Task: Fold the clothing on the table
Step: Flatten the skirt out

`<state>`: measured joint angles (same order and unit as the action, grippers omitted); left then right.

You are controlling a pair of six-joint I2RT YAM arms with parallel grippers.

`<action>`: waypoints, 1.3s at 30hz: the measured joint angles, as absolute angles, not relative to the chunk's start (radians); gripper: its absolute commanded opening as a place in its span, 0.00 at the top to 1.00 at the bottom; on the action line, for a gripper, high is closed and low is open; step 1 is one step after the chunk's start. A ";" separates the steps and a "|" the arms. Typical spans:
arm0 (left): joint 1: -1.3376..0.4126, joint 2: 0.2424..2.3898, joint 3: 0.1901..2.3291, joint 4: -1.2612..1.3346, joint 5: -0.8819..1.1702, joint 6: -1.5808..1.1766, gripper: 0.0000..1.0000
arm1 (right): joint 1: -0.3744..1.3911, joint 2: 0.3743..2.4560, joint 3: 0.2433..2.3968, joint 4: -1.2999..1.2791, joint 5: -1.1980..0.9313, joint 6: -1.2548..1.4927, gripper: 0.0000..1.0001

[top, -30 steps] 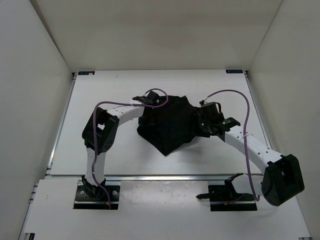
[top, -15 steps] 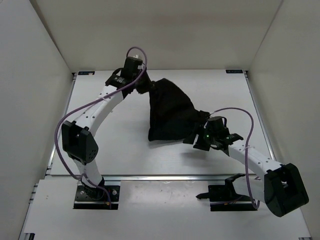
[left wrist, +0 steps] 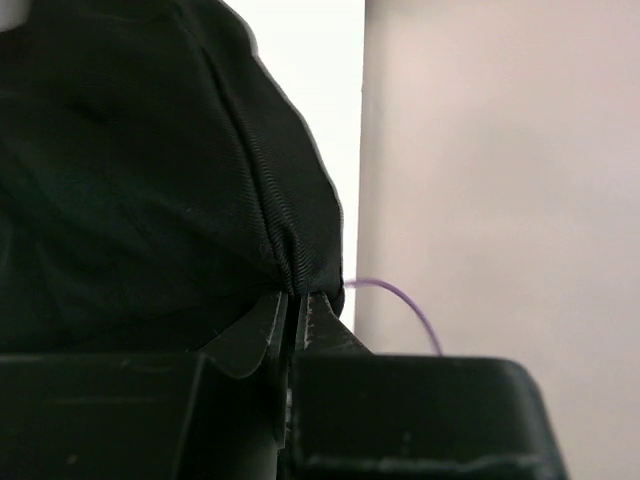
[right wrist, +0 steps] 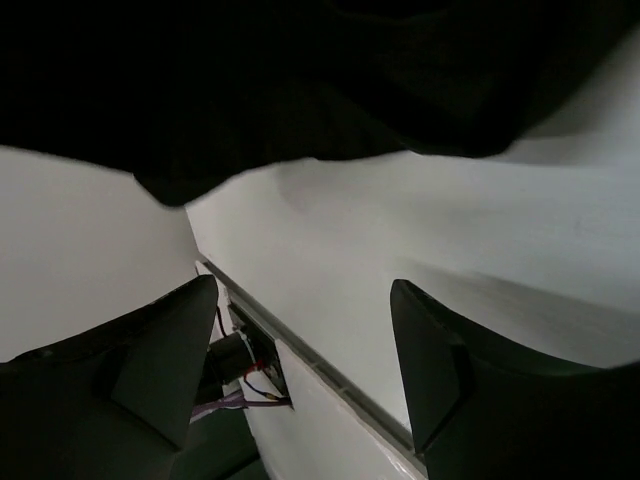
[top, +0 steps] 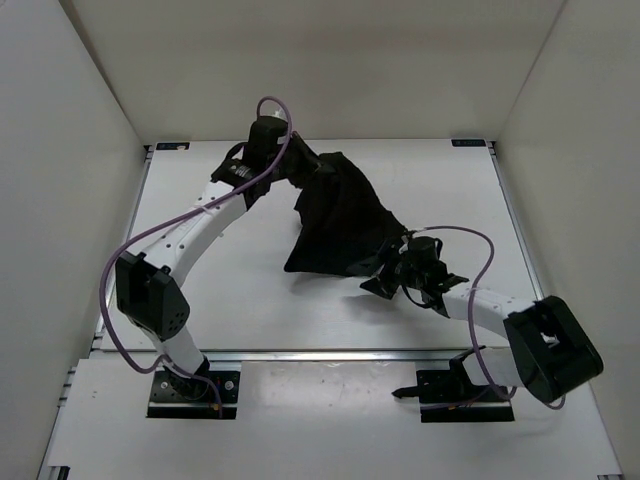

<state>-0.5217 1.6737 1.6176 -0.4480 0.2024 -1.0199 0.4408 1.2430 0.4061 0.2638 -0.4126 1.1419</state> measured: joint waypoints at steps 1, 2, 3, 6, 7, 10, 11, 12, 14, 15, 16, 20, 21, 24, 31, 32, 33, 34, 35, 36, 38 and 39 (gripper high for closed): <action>-0.528 1.683 1.640 -0.458 0.203 -1.031 1.00 | 0.448 1.276 0.413 0.292 -0.414 1.162 0.33; -0.537 1.703 1.686 -0.476 0.210 -1.040 1.00 | 0.458 1.307 0.421 0.313 -0.415 1.184 0.33; -0.546 1.734 1.757 -0.495 0.216 -1.049 1.00 | 0.466 1.326 0.429 0.327 -0.416 1.198 0.33; -0.580 1.928 2.162 -0.552 0.252 -1.076 1.00 | 0.485 1.345 0.453 0.351 -0.418 1.234 0.33; -0.590 1.983 2.274 -0.555 0.268 -1.087 1.00 | 0.484 1.341 0.459 0.356 -0.420 1.244 0.33; -0.614 2.059 2.421 -0.515 0.308 -1.119 1.00 | 0.467 1.310 0.460 0.373 -0.432 1.278 0.32; -0.620 2.051 2.402 -0.506 0.313 -1.123 1.00 | 0.455 1.295 0.458 0.378 -0.436 1.288 0.32; -0.625 2.030 2.354 -0.481 0.315 -1.124 1.00 | 0.441 1.279 0.455 0.384 -0.439 1.296 0.32; -0.625 1.924 2.113 -0.391 0.315 -1.132 1.00 | 0.413 1.245 0.447 0.388 -0.442 1.306 0.31; -0.616 1.850 1.963 -0.365 0.315 -1.138 1.00 | 0.400 1.228 0.442 0.384 -0.444 1.308 0.32; -0.606 1.782 1.820 -0.336 0.317 -1.143 1.00 | 0.387 1.210 0.436 0.378 -0.446 1.308 0.32; -0.512 1.533 1.311 -0.256 0.324 -1.154 1.00 | 0.334 1.111 0.390 0.309 -0.457 1.288 0.32; -0.485 1.482 1.209 -0.234 0.324 -1.153 1.00 | 0.317 1.082 0.373 0.278 -0.464 1.279 0.32; -0.436 1.346 0.967 -0.219 0.313 -1.140 1.00 | 0.270 0.997 0.324 0.193 -0.472 1.254 0.32; -0.420 1.142 0.672 -0.207 0.274 -1.126 1.00 | 0.278 0.937 0.249 0.074 -0.457 1.237 0.33; -0.408 1.121 0.646 -0.207 0.268 -1.126 1.00 | 0.302 0.951 0.253 0.054 -0.445 1.229 0.33; -0.397 1.104 0.628 -0.209 0.263 -1.126 1.00 | 0.326 0.966 0.262 0.027 -0.433 1.222 0.33; -0.387 1.091 0.612 -0.210 0.260 -1.126 1.00 | 0.349 0.981 0.273 -0.003 -0.417 1.208 0.33; -0.377 1.081 0.603 -0.210 0.255 -1.126 1.00 | 0.366 0.989 0.282 -0.028 -0.403 1.196 0.33; -0.369 1.076 0.599 -0.210 0.251 -1.126 1.00 | 0.383 0.994 0.293 -0.060 -0.384 1.176 0.33; -0.364 1.072 0.597 -0.211 0.243 -1.123 1.00 | 0.398 0.993 0.311 -0.116 -0.345 1.139 0.33; -0.363 1.069 0.597 -0.217 0.238 -1.121 1.00 | 0.396 0.993 0.323 -0.145 -0.326 1.118 0.33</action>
<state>-0.3626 1.0691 0.5972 -0.2173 0.2382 -1.1213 0.3958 0.9928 0.3229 -0.1448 -0.3264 1.1175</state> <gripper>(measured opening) 0.101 0.666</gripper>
